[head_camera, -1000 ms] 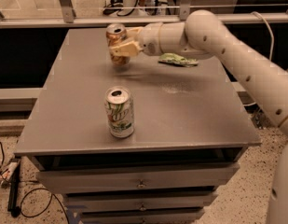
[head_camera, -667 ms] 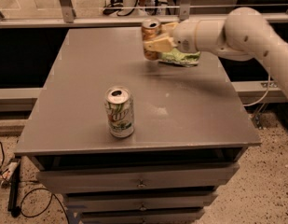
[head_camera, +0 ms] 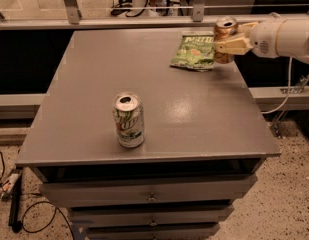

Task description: Move orange can near green jalapeno chip bag

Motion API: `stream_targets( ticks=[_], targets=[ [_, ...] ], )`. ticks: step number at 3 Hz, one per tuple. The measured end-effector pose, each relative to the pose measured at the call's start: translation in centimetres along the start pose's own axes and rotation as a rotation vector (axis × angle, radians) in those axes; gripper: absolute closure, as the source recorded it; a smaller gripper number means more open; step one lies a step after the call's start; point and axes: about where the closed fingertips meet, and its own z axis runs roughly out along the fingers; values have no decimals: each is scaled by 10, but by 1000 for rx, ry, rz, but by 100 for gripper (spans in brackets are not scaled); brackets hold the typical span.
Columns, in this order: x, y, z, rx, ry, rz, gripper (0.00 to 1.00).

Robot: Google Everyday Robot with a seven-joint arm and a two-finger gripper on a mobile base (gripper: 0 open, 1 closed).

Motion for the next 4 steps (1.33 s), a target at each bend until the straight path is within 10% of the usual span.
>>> stream_targets(
  ticks=[2, 4],
  targets=[
    [28, -48, -17, 55, 35, 66, 100],
    [30, -48, 9, 11, 0, 97, 100]
  ],
)
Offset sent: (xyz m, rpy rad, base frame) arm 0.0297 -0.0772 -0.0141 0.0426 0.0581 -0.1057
